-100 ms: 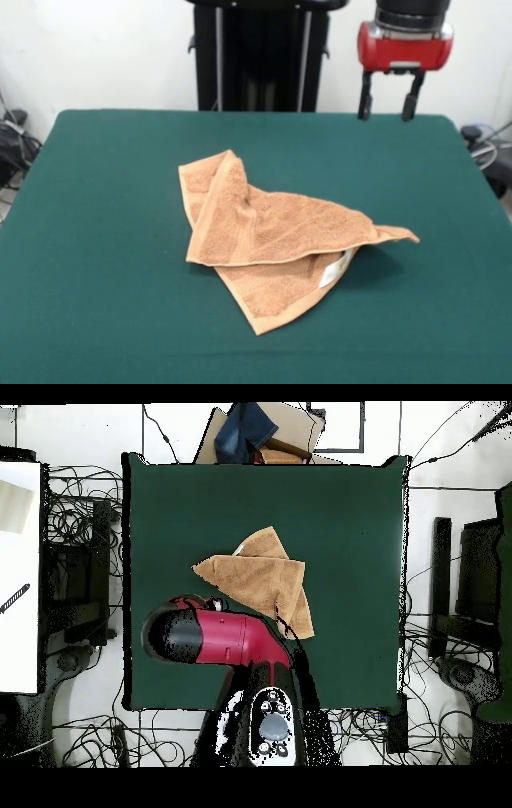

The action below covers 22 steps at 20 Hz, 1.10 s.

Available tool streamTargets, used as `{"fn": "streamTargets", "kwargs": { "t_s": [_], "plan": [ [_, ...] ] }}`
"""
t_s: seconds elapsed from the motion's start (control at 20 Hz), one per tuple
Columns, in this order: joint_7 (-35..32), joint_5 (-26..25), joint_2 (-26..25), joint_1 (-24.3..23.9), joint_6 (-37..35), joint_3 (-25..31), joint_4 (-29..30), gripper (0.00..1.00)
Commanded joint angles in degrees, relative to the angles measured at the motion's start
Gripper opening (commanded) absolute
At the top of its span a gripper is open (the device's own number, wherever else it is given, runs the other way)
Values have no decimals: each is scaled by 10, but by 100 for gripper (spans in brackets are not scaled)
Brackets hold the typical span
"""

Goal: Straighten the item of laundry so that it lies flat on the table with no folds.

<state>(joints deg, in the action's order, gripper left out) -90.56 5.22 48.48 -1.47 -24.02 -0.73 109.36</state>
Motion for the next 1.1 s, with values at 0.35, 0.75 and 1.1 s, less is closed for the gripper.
{"fn": "streamTargets", "kwargs": {
  "t_s": [0.35, 0.75, 1.1],
  "plan": [
    [-111, 24, -28, -17, -72, 6, -36, 100],
    [-112, 22, -45, -19, -62, 10, -45, 100],
    [-133, 24, -28, 6, -116, -9, -66, 100]
  ]
}}
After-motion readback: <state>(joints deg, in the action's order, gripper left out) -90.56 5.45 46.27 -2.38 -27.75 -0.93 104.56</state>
